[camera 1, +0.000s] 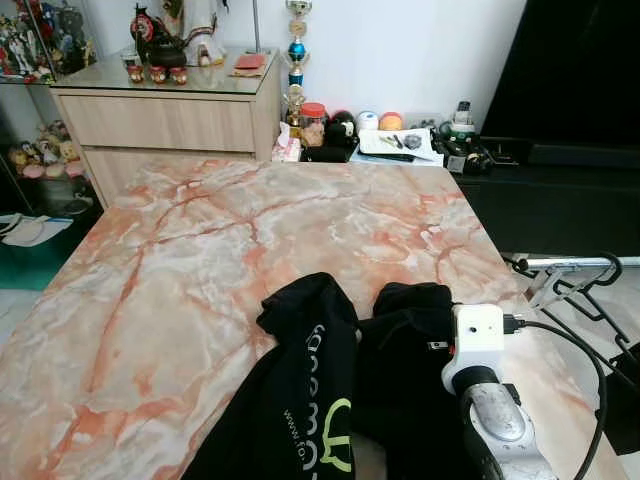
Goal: Hang hanger
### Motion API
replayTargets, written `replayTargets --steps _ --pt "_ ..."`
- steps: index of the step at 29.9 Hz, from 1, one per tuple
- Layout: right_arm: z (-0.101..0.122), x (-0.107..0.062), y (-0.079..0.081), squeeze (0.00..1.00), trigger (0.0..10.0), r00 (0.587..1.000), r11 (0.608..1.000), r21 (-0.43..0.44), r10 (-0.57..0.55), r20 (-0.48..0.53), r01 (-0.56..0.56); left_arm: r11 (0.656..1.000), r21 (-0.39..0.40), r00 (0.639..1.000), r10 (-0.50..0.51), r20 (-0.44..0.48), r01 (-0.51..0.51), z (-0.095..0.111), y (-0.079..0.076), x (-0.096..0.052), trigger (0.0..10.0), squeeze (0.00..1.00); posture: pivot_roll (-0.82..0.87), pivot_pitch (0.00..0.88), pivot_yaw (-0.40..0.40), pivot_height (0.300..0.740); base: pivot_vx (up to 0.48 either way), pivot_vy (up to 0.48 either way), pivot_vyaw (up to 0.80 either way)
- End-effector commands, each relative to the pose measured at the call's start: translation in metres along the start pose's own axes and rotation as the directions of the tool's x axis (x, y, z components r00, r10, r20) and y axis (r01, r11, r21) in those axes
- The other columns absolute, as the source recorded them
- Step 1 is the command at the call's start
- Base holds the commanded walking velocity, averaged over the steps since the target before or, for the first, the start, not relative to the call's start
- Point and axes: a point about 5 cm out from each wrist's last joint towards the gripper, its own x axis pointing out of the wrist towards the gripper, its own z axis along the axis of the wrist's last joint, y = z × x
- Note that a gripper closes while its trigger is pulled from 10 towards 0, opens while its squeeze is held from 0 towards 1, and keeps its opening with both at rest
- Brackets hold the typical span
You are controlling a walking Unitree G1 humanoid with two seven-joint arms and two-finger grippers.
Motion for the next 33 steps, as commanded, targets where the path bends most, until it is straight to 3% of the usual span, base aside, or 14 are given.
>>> replayTargets --steps 1,11,12,13,14,26,33 --pt "0.0084 -0.0015 0.0031 1.0 10.0 1.0 1.0 0.011 0.013 0.027 -0.013 1.0 0.001 1.0 -0.01 -0.012 0.01 -0.0023 -0.0066 0.0009 10.0 0.0 0.13 0.0 -0.025 0.74 0.0 0.0 0.0" --pt "0.0048 -0.0033 0.0 1.0 10.0 1.0 1.0 -0.005 -0.006 0.005 0.006 1.0 -0.008 1.0 -0.009 -0.007 0.009 -0.0004 -0.006 0.0011 10.0 0.0 0.14 0.0 -0.024 0.74 0.0 0.0 0.0" --pt "0.0048 -0.0032 -0.0002 0.7 10.0 1.0 1.0 -0.006 -0.008 0.004 0.008 1.0 -0.011 1.0 -0.009 -0.005 0.009 -0.0002 -0.006 0.0011 10.0 0.0 0.14 0.0 -0.023 0.74 0.0 0.0 0.0" --pt "0.0048 -0.003 -0.0004 0.7 10.0 1.0 1.0 -0.007 -0.009 0.004 0.009 1.0 -0.012 1.0 -0.009 -0.004 0.009 0.0 -0.0061 0.0012 10.0 0.0 0.14 0.0 -0.023 0.74 0.0 0.0 0.0" --pt "0.0046 -0.0028 -0.0007 0.0 10.0 1.0 1.0 -0.01 -0.012 0.001 0.012 1.0 -0.012 1.0 -0.009 -0.004 0.009 0.0002 -0.0061 0.0012 10.0 0.0 0.14 0.0 -0.023 0.74 0.0 0.0 0.0" --pt "0.0008 -0.0041 -0.0029 0.0 10.0 0.999 0.999 -0.016 -0.038 -0.014 0.038 1.0 -0.005 1.0 -0.007 -0.001 0.007 0.0014 -0.0047 0.0011 10.0 0.0 0.14 0.0 -0.016 0.74 0.0 0.0 0.0" --pt "0.0006 -0.004 -0.003 0.0 10.0 0.999 0.999 -0.016 -0.045 -0.015 0.045 1.0 -0.005 1.0 -0.007 0.002 0.007 0.0016 -0.0043 0.0011 10.0 0.0 0.13 0.0 -0.014 0.74 -0.257 0.0 0.0"
